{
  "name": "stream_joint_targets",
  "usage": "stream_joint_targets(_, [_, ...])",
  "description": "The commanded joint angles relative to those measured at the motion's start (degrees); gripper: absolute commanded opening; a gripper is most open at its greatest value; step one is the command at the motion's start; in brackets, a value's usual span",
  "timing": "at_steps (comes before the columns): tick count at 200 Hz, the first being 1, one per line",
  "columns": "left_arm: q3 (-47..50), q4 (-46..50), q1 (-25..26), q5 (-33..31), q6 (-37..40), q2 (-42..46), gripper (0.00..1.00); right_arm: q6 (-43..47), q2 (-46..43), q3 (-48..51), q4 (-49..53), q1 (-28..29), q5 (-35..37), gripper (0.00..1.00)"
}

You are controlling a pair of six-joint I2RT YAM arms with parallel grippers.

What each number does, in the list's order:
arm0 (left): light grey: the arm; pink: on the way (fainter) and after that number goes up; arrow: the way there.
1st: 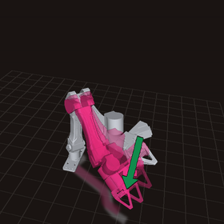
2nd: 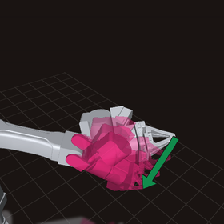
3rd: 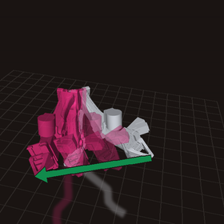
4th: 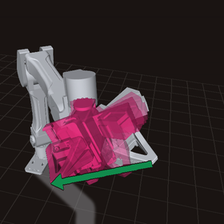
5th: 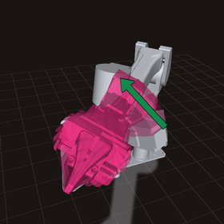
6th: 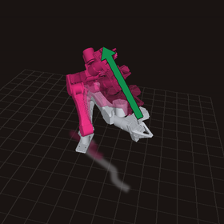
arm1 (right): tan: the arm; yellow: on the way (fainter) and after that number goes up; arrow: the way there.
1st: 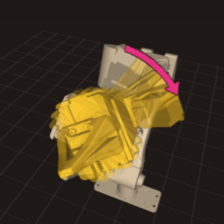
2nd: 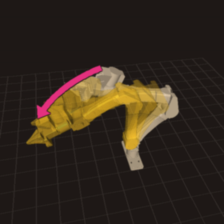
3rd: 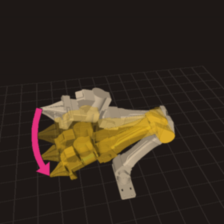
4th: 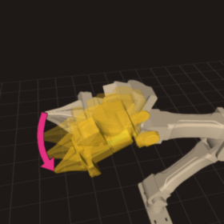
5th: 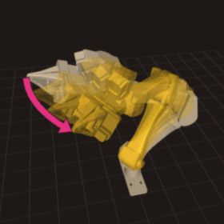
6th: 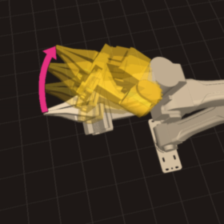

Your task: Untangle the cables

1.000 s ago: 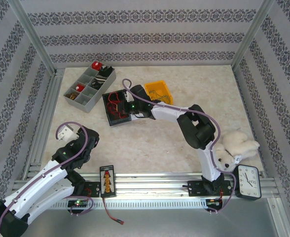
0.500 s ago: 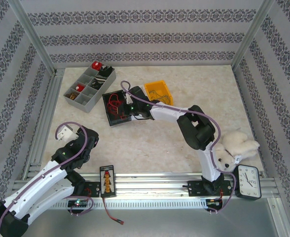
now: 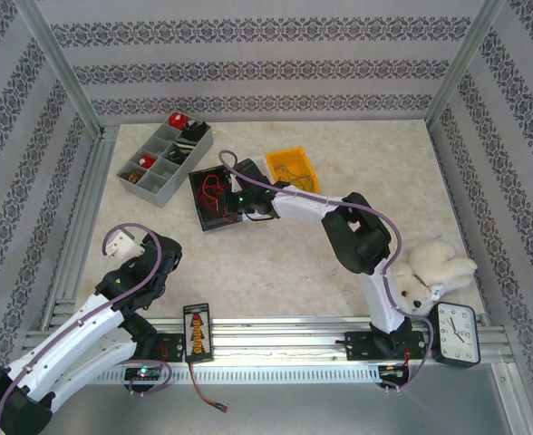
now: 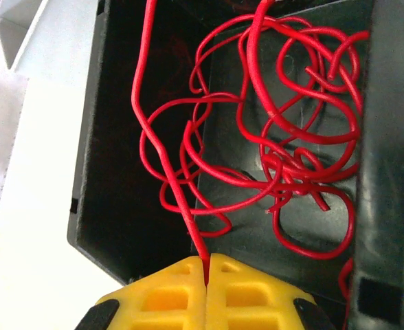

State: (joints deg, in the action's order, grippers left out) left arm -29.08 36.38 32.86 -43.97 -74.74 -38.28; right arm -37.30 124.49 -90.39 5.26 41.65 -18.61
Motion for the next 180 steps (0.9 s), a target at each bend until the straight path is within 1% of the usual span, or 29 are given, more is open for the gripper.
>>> stream_joint_targets(1, [-0.85, -1.6, -0.69, -0.35, 1.44, -0.07, 0.52, 0.85, 2.88, -3.71, 3.76, 0.01, 2.88, 0.0])
stream_joint_targets(84, [-0.86, -2.97, -0.69, 0.31, 2.26, -2.19, 0.52, -0.16, 9.29, -13.06, 5.16, 0.76, 4.75, 0.0])
stream_joint_targets(102, [-0.86, -3.23, -0.69, 0.55, 2.32, -2.72, 0.52, -0.14, 10.45, -13.64, 4.49, 0.8, 5.41, 0.02])
stream_joint_targets(180, [-1.45, -4.4, -0.96, 0.9, 2.91, -4.32, 0.52, 1.35, 12.63, -15.41, 5.99, 1.78, 5.74, 0.04])
